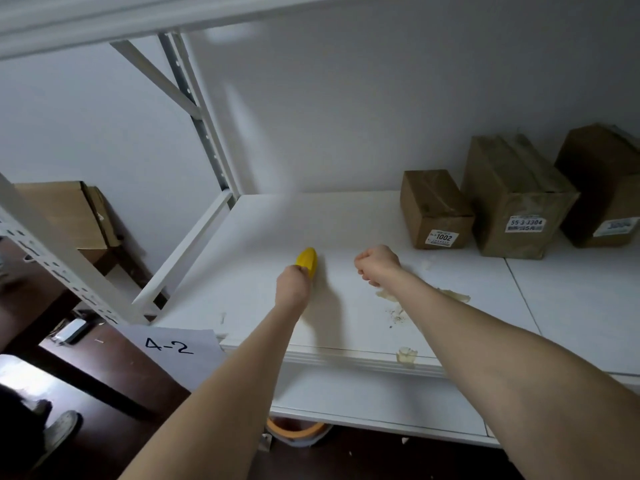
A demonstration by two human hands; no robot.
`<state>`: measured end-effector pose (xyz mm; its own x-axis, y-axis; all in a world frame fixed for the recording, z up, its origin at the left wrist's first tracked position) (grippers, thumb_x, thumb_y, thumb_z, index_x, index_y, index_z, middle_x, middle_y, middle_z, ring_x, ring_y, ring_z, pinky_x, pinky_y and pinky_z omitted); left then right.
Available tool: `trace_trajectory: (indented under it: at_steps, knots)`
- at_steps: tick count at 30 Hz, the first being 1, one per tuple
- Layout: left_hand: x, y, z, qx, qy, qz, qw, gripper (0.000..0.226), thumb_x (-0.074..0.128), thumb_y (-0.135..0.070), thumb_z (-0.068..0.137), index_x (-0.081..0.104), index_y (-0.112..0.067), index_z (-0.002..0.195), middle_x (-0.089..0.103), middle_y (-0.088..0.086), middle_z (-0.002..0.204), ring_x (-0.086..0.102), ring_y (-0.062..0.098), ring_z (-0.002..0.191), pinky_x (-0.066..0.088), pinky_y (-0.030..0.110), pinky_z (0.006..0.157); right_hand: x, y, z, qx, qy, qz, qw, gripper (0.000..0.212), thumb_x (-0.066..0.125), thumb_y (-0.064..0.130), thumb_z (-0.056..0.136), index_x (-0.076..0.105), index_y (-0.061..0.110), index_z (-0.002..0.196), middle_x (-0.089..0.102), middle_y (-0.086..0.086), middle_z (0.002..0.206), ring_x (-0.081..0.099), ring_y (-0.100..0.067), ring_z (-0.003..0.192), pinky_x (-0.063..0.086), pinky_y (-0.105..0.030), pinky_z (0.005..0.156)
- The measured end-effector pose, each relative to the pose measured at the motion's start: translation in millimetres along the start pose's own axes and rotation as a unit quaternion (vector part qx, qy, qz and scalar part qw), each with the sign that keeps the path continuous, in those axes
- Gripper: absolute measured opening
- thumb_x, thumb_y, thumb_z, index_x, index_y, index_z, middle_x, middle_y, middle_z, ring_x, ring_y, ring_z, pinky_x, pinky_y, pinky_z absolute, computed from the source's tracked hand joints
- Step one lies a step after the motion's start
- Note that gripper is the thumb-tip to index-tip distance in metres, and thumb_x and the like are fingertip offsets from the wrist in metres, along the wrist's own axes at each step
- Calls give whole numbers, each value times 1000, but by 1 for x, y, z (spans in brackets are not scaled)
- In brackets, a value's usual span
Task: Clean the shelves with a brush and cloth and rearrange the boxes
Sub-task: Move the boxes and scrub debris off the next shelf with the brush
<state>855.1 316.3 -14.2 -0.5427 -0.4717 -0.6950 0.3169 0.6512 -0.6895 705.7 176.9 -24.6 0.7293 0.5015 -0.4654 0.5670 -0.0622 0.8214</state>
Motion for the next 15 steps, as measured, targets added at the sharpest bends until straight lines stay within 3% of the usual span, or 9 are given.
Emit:
trace_trajectory:
  at_steps: [2,3,4,5,7,9,11,15]
  knots:
    - [19,-14,-7,23,45,-6,999,37,33,-23,99,61,2,104,64,22,101,65,41,90,53,45,71,0,-3,-1,2,0,-22,1000,22,53,15,86,68,4,99,64,-10,77,58,-24,67,47,-30,63]
    - [25,-20,-10,35,62,-14,997,35,33,-22,99,60,-1,94,63,20,86,64,38,72,51,41,56,2,-2,-2,-4,4,-36,999,23,54,14,85,69,4,98,64,-11,79,58,-25,68,47,-30,63]
    - [25,-24,-11,45,67,-26,996,34,33,-22,99,56,-5,80,57,14,70,57,32,54,43,32,43,5,0,-3,-14,10,-54,998,22,55,14,84,69,5,98,65,-12,81,58,-26,69,47,-30,64]
    - [21,-25,-9,53,57,-35,996,35,34,-21,99,51,-9,70,49,9,62,47,27,46,34,25,41,9,3,-4,-27,18,-75,997,21,57,15,84,70,7,99,66,-12,87,60,-27,74,47,-30,65]
    - [2,-22,-2,60,14,-53,997,36,35,-19,98,52,-11,68,50,9,63,45,28,55,36,26,48,16,10,-5,-53,30,-110,992,18,60,17,85,69,14,100,67,-10,103,64,-28,92,50,-30,75]
    - [-20,-13,9,51,-40,-71,995,34,33,-18,98,61,-4,86,62,20,82,58,37,74,49,37,65,25,15,-6,-70,42,-128,988,19,61,16,86,69,20,103,66,-6,113,62,-25,103,50,-30,85]
    - [-35,-3,17,35,-78,-66,994,36,31,-19,97,61,2,95,64,25,97,63,42,89,53,46,78,33,18,-5,-83,45,-151,984,22,62,16,86,69,22,106,65,-4,117,62,-24,106,49,-29,89]
    - [-30,3,26,26,-76,-41,996,34,32,-17,96,58,4,101,63,24,104,61,41,97,52,48,84,41,16,-6,-86,48,-187,977,22,63,18,84,70,25,104,65,-2,117,62,-21,106,49,-26,88]
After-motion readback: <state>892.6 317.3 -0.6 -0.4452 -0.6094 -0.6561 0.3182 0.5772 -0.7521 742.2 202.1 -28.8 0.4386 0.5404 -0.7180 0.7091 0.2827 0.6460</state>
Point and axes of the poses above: each hand's wrist, its own z-axis towards the middle knuckle, its own x-axis out of the palm, y = z × x, the point moved 9 cm from there along z, towards the middle knuckle
